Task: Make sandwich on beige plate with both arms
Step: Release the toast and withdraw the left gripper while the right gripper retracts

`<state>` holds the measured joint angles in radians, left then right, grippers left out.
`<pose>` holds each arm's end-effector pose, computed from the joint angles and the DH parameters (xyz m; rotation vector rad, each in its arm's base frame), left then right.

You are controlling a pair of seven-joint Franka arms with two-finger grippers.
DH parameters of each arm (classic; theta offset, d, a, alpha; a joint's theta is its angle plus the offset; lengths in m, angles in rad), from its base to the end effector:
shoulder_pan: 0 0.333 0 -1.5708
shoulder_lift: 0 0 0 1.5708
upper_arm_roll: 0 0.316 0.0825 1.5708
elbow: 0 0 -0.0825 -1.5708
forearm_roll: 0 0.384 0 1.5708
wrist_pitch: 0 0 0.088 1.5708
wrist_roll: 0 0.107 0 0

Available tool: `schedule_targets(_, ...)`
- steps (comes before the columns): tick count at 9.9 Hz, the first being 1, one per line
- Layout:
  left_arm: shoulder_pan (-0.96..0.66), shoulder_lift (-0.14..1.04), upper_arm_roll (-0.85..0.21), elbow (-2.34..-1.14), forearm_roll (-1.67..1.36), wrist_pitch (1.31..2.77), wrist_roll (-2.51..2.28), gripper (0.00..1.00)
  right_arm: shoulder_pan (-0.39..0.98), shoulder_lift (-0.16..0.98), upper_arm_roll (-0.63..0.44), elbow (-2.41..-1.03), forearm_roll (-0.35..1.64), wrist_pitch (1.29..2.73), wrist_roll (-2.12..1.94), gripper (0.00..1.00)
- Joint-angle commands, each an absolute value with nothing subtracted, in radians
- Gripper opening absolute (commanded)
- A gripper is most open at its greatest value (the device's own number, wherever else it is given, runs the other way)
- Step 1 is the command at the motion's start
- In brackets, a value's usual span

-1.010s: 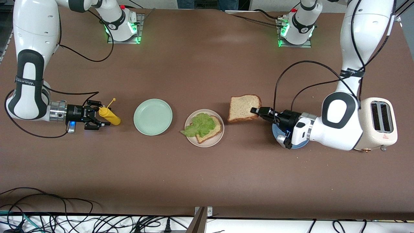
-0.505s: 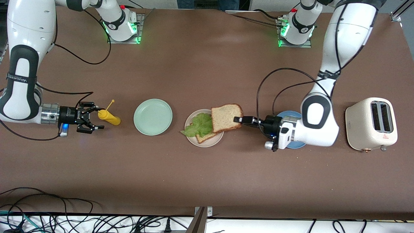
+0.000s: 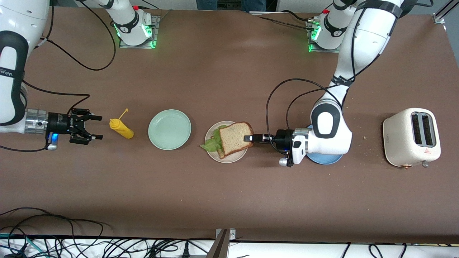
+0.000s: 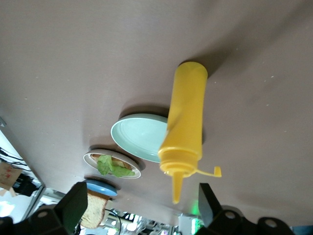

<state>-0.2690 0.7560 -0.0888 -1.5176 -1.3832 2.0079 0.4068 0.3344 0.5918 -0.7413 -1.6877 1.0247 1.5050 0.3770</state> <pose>0.6511 -0.2941 0.2369 1.9281 0.1107 -0.2144 0.6156 -0.1020 0.3088 -2.0976 1.2493 0.6794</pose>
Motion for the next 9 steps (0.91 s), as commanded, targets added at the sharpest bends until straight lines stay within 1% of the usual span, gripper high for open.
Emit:
schedule_targets(1, -0.307, 0.781, -0.078, -1.523, -1.495, 2.074, 0.507, 0.00, 0.336, 0.562, -0.752, -1.614, 0.927, 1.496, 0.371, 1.00)
schedule_targets(3, -0.337, 0.795, -0.078, -1.535, -1.537, 2.115, 0.540, 0.00, 0.341, 0.542, -0.750, -1.545, 0.821, 1.499, 0.371, 1.00)
schedule_targets(5, -0.345, 0.798, -0.078, -1.545, -1.540, 2.120, 0.543, 0.00, 0.360, 0.529, -0.750, -1.481, 0.725, 1.499, 0.371, 1.00)
schedule_targets(8, -0.345, 0.821, -0.078, -1.574, -1.543, 2.120, 0.642, 0.00, 0.432, 0.470, -0.750, -1.433, 0.539, 1.520, 0.358, 1.00)
schedule_targets(9, -0.348, 0.822, -0.078, -1.580, -1.543, 2.120, 0.655, 0.00, 0.436, 0.448, -0.750, -1.431, 0.513, 1.520, 0.351, 1.00)
